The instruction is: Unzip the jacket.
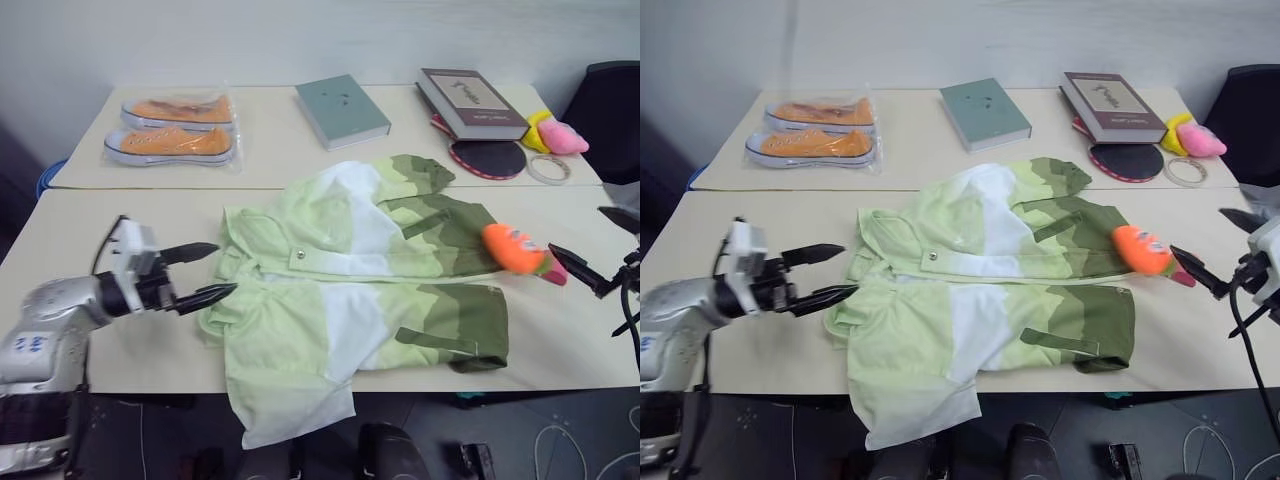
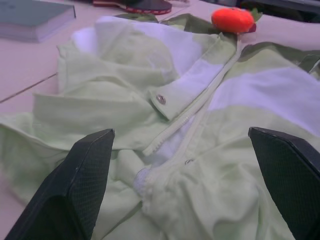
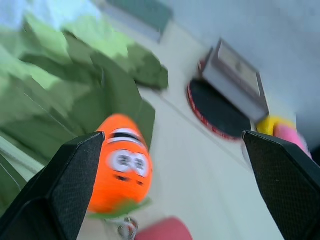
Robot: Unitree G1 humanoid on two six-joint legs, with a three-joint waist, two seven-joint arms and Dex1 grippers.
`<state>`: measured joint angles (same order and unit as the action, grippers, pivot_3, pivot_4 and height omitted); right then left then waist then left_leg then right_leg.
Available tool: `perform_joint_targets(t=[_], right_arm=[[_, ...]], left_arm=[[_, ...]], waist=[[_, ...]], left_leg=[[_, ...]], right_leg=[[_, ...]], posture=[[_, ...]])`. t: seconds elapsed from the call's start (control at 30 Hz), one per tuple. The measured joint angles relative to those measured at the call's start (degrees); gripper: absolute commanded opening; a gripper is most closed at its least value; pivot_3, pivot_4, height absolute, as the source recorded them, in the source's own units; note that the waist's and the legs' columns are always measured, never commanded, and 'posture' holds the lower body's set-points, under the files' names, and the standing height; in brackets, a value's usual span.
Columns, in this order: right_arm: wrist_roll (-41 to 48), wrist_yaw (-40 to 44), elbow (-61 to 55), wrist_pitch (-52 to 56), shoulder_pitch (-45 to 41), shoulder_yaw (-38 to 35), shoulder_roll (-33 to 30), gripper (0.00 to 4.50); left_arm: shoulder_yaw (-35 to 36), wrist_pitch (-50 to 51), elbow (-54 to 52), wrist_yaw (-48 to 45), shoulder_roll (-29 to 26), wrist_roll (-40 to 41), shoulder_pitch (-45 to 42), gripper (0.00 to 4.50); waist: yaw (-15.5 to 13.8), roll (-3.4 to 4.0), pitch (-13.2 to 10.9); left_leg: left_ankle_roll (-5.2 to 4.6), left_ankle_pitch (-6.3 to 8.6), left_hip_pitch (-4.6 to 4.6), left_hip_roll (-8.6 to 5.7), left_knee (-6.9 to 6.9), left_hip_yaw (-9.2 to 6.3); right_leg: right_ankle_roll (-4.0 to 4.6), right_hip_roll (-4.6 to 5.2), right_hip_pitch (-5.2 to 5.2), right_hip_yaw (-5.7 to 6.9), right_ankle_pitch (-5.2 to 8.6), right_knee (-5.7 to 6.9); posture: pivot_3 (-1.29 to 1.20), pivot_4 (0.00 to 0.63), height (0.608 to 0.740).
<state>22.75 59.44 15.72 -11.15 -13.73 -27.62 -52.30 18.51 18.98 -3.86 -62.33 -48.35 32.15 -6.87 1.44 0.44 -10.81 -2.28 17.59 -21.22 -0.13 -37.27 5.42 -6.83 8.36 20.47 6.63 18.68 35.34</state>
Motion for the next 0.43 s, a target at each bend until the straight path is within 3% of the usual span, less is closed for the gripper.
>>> perform_joint_targets(t=[0.13, 0.23, 0.43], right_arm=[[6.34, 4.49, -11.07, 5.96, -1.14, 5.54, 1.37, 4.45], [9.33, 11.87, -20.34, 9.97, 4.37, 13.73, 1.55, 4.45], [7.75, 20.36, -19.7, 5.44, 8.77, 18.89, 2.78, 4.45]], left_arm=[[0.99, -6.7, -0.07, -0.41, -1.44, -5.74, 8.11, 4.5], [1.84, -11.27, -0.51, -0.66, -0.18, -7.29, 13.78, 4.5], [3.21, -15.62, -2.84, 1.35, 1.75, -8.85, 18.57, 4.5]], waist=[[0.24, -0.05, -0.05], [-0.57, -0.1, -0.05], [-1.74, -0.13, -0.09]], left_leg=[[0.16, 0.09, -0.03, 0.19, 0.1, -0.03], [0.14, 0.22, -0.16, 0.26, 0.1, -0.15], [-0.42, 0.65, -0.29, -0.08, -0.41, -0.11]], right_leg=[[0.03, -0.12, 0.07, 0.0, 0.02, -0.1], [0.05, -0.13, 0.08, 0.07, 0.02, -0.27], [-0.07, 0.21, -0.06, 0.01, -0.05, -0.53]], posture=[[0.0, 0.15, 0.74], [0.0, 0.15, 0.74], [0.0, 0.15, 0.74]])
